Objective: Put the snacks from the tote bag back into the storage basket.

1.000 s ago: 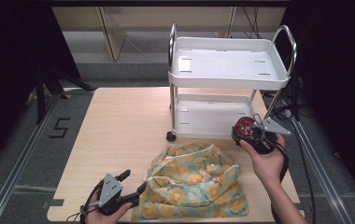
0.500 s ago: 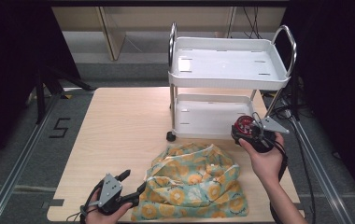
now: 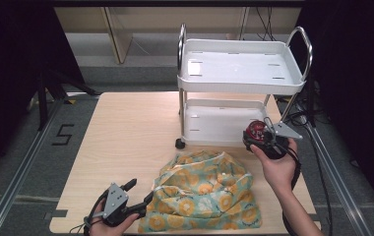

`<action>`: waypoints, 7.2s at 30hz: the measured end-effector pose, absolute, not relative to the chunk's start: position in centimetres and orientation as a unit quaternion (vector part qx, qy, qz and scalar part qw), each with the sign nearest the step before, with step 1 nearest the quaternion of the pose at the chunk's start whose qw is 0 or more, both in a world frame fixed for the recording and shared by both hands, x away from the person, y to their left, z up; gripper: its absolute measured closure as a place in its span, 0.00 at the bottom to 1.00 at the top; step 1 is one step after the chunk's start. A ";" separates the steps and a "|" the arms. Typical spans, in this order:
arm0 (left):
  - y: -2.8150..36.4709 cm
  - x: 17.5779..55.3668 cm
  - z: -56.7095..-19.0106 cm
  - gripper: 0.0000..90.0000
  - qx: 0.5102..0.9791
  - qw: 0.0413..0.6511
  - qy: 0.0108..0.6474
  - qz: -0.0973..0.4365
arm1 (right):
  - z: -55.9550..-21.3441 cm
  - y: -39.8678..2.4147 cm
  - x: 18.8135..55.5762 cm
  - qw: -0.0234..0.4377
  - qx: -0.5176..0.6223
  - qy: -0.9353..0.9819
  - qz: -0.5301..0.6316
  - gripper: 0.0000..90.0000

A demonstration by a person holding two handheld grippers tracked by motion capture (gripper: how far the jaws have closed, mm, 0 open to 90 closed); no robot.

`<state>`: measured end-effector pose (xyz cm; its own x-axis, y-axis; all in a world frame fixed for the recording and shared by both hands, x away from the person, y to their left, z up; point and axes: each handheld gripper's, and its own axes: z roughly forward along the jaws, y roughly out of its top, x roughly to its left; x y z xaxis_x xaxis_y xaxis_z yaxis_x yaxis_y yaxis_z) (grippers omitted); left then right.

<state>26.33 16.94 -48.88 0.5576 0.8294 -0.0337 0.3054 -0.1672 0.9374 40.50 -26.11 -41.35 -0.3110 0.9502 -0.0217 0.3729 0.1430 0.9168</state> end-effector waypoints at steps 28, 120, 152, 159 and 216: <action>16.9 26.2 -48.9 0.32 0.719 0.512 0.393 0.256 | -41.5 -25.9 41.6 0.332 0.499 0.672 0.435 0.30; 16.7 26.3 -49.0 0.32 0.717 0.519 0.392 0.251 | -43.1 -26.0 44.8 0.363 0.507 0.674 0.397 0.29; 16.9 26.3 -48.9 0.32 0.721 0.512 0.391 0.255 | -43.5 -26.1 45.6 0.358 0.522 0.668 0.390 0.29; 16.9 26.2 -48.9 0.32 0.719 0.513 0.394 0.253 | -43.9 -26.0 45.9 0.360 0.525 0.665 0.391 0.29; 16.9 26.2 -48.9 0.32 0.720 0.514 0.392 0.253 | -46.2 -25.8 46.8 0.342 0.520 0.690 0.369 0.29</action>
<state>26.23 16.94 -48.88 0.5649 0.8243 -0.0387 0.3051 -0.1650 0.9379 46.76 -25.83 -46.17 -0.2240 0.9706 -0.0884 0.4651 0.1862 0.8654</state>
